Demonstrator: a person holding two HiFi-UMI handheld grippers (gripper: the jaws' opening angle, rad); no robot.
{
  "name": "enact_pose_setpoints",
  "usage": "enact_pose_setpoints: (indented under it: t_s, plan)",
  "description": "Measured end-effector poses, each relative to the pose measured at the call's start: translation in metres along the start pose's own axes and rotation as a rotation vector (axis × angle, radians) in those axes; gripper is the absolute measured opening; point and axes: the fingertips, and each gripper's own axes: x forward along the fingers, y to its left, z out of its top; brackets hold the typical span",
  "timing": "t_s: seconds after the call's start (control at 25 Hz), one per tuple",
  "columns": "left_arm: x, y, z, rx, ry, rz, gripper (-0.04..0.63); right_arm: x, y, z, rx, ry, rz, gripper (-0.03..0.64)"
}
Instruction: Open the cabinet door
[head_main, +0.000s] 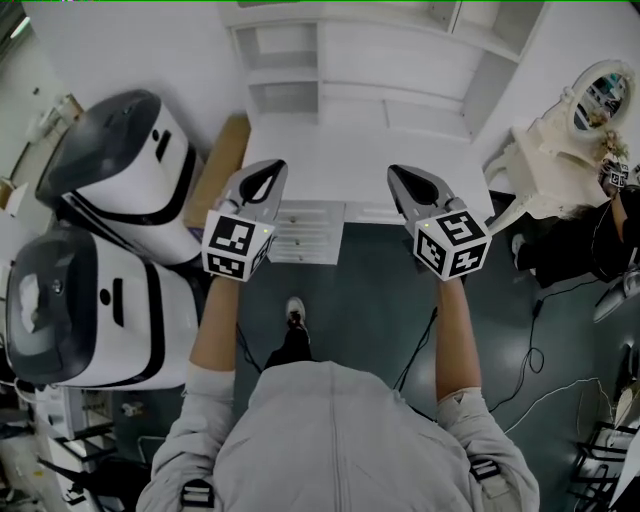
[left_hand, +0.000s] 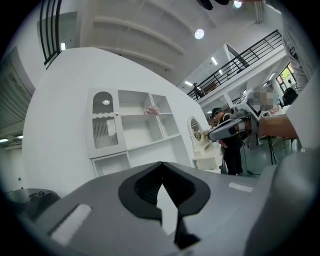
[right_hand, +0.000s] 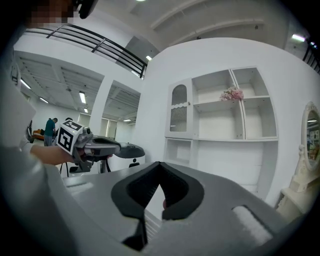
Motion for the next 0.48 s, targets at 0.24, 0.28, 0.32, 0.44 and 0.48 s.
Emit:
enact_pose_setpoints:
  t_s: [0.24,0.28,0.32,0.44,0.48]
  plan:
    - [0.053,0.069,-0.011,-0.006,-0.004,-0.015,0.018,0.074,-0.024,0.017,0.007,0.001,-0.012,0.002]
    - [0.061,0.079,-0.011,-0.008,-0.007,-0.017,0.018,0.084,-0.028,0.020,0.007,0.004,-0.013,0.002]
    - [0.068,0.089,-0.010,-0.009,-0.013,-0.020,0.018,0.094,-0.031,0.023,0.005,0.006,-0.015,0.002]
    - [0.089,0.115,-0.006,0.002,-0.033,-0.033,0.018,0.123,-0.040,0.033,-0.020,0.003,-0.029,0.002]
    - [0.095,0.123,-0.006,0.005,-0.037,-0.037,0.018,0.132,-0.044,0.036,-0.035,0.002,-0.042,0.002]
